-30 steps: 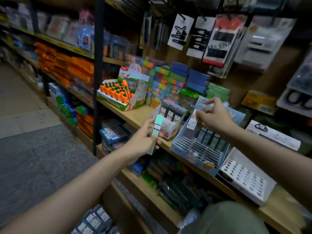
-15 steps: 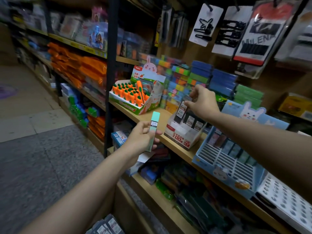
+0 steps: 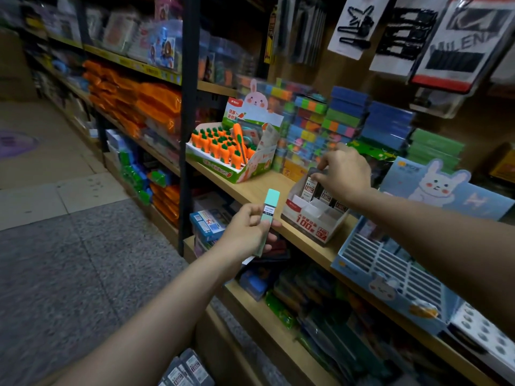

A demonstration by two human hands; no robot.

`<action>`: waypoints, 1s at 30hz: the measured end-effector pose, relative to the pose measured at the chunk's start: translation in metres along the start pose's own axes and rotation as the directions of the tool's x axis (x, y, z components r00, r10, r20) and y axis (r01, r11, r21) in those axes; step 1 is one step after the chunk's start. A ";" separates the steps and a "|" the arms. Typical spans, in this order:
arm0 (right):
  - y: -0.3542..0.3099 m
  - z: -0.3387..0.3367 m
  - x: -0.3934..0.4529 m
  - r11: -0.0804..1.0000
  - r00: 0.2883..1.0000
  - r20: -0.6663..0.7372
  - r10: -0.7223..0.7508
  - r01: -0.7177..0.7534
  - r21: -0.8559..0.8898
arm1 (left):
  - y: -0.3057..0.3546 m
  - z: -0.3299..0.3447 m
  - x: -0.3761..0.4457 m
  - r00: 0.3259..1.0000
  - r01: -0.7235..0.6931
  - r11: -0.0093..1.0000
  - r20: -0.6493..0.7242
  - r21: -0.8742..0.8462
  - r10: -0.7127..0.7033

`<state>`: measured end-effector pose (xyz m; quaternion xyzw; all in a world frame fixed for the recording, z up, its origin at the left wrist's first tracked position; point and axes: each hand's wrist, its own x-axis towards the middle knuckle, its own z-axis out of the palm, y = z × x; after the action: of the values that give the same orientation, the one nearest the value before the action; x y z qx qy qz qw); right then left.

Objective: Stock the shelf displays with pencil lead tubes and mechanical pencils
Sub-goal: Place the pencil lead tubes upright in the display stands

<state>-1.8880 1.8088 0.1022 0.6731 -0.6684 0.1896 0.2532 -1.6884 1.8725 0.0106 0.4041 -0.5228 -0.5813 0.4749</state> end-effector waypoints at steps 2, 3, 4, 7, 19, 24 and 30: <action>-0.002 -0.001 -0.003 0.999 1.000 -0.007 -0.028 0.028 -0.022 | -0.001 0.000 0.000 1.000 0.002 1.000 -0.001 -0.002 -0.002; -0.002 -0.003 -0.005 0.999 0.999 -0.020 -0.035 0.035 -0.007 | -0.001 0.000 -0.001 1.000 0.003 1.000 -0.002 -0.005 -0.003; -0.003 -0.007 -0.010 0.999 0.999 -0.040 -0.036 0.037 0.036 | -0.002 0.001 -0.002 1.000 0.005 1.000 -0.001 -0.009 -0.005; -0.004 -0.017 -0.039 0.983 0.989 -0.068 -0.130 0.137 0.122 | -0.003 0.002 -0.004 1.000 -0.006 1.000 0.014 -0.018 0.006; -0.009 -0.055 -0.115 0.783 0.992 0.120 -0.030 -0.052 0.620 | -0.005 0.030 -0.028 0.984 -0.022 0.997 0.175 -0.069 0.034; -0.004 -0.076 -0.123 0.614 0.961 0.267 0.073 -0.255 0.747 | -0.003 0.052 -0.037 0.962 -0.087 0.995 0.256 -0.047 0.096; 0.075 -0.128 -0.109 0.695 0.971 0.138 0.196 -0.237 0.679 | -0.015 0.078 -0.051 0.876 -0.453 0.749 0.398 0.483 0.273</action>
<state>-1.9556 1.9740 0.1463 0.6401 -0.6308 0.4346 -0.0583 -1.7547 1.9401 0.0048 0.3208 -0.8057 -0.3506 0.3536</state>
